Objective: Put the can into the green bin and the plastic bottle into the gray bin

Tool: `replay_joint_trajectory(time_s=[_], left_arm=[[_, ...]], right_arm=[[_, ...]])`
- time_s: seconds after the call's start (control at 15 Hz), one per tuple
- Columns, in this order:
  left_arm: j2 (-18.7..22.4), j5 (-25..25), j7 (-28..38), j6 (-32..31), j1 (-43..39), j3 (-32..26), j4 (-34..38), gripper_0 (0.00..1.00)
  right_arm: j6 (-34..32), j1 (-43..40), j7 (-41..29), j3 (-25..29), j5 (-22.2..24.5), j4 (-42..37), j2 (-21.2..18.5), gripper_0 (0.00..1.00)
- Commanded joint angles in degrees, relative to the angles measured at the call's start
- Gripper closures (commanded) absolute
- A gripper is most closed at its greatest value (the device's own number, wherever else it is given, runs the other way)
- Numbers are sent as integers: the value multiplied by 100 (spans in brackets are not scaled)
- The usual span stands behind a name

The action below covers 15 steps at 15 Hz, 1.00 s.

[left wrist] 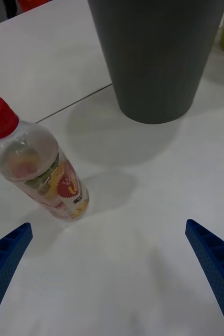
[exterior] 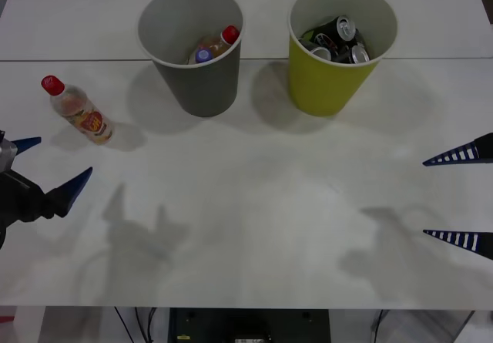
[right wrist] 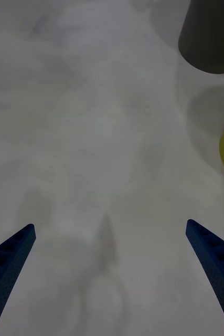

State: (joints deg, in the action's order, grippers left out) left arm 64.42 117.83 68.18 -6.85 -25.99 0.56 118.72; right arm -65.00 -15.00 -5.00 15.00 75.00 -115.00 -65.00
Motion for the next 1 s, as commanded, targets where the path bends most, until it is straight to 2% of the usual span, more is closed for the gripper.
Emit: replay_joint_trajectory(time_s=[0.07, 0.2, 0.4, 0.6, 1.0], left_arm=[[-18, 469, 530, 887, 296, 542, -595, 0], [-61, 522, 539, 1722, 683, 1104, -1272, 0], [-228, 531, 539, 2610, 1298, 1825, -2168, 0], [-809, 549, 530, 2918, 1641, 1939, -2775, 0], [-1406, 522, 530, 2997, 2142, 1948, -3443, 0]], right_arm=[[0, 0, 0, 0, 0, 0, 0, 0], [0, 0, 0, 0, 0, 0, 0, 0], [0, 0, 0, 0, 0, 0, 0, 0], [0, 0, 0, 0, 0, 0, 0, 0], [0, 0, 0, 0, 0, 0, 0, 0]])
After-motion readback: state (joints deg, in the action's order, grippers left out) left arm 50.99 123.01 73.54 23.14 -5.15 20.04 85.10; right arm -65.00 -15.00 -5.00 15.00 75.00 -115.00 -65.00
